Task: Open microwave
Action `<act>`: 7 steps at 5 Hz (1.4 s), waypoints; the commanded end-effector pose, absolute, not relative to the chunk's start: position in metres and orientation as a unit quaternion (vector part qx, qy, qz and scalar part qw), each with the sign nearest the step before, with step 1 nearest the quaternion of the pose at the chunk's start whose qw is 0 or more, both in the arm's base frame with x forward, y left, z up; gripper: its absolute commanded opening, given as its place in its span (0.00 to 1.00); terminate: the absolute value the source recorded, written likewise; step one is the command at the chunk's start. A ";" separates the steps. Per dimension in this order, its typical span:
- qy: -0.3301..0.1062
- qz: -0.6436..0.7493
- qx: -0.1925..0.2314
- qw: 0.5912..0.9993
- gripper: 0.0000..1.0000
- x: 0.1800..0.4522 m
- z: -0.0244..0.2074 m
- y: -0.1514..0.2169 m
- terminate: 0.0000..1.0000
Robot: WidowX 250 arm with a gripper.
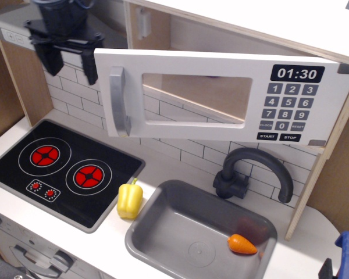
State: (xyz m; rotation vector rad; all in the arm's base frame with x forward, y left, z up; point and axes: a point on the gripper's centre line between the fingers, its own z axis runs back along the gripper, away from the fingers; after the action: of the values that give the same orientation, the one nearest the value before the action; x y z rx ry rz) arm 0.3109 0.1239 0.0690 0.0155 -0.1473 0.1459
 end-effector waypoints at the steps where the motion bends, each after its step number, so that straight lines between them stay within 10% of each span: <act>1: -0.119 0.019 0.003 0.993 1.00 0.316 0.089 0.079 0.00; 7: -0.061 -0.068 -0.062 0.994 1.00 0.221 0.006 -0.080 0.00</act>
State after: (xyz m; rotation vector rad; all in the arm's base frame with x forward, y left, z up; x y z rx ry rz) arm 0.2273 -0.0866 -0.0115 -0.1202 -0.1024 -0.1336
